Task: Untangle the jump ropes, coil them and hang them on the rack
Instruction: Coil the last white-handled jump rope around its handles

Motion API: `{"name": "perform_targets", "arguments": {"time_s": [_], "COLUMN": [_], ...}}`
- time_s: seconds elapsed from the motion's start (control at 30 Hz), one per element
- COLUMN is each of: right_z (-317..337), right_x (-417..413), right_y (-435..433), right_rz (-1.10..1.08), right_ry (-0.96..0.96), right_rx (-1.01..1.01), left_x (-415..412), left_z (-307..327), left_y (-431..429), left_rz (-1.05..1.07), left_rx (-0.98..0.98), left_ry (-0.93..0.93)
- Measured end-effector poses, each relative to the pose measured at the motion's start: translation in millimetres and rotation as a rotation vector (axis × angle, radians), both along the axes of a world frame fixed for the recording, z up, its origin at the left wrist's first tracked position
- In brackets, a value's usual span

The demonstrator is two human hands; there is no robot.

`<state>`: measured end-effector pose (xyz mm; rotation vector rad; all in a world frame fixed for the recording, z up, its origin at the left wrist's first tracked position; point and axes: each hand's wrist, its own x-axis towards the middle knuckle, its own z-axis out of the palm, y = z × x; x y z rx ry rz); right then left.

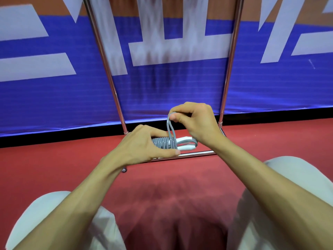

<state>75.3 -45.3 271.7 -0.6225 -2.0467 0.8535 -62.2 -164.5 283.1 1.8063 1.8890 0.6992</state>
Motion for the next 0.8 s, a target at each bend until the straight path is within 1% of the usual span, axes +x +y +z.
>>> {"name": "perform_targets", "arguments": {"time_s": [0.07,0.13,0.23,0.37,0.4,0.47,0.57,0.67,0.73,0.8], "right_z": [-1,-9,-21,-25,-24,-20,-12,-10,-9,-7], "right_x": [2,3,3,-3,-4,-4,-1,3,4,5], "right_y": [4,7,8,-3,-6,-7,-10,-12,-14,-15], "right_rz": [-0.001,-0.004,-0.035,0.02,0.021,0.029,0.142,0.238,0.27,0.24], "right_ry": [0.023,-0.017,-0.236,-0.528,-0.573,-0.577,-0.556,-0.556,-0.515,-0.43], "right_rx": [-0.095,-0.063,0.113,0.169,0.19,0.179,0.081,0.06,0.055,0.013], "left_x": [1,-1,-6,-5,-5,-7,-8,-14,-21,-24], "left_z": [2,5,4,0,-1,-3,-3,-6,-8,-10], "left_y": [-3,-5,-1,6,7,8,8,9,10,9], "left_rz": [0.014,0.041,0.131,0.29,0.314,0.315,0.295,0.377,0.431,0.488], "left_rx": [0.059,0.113,0.18,0.241,0.245,0.242,0.263,0.29,0.295,0.282], "left_ry": [-0.14,-0.268,-0.38,-0.476,-0.511,-0.545,-0.503,-0.394,-0.201,0.023]}}
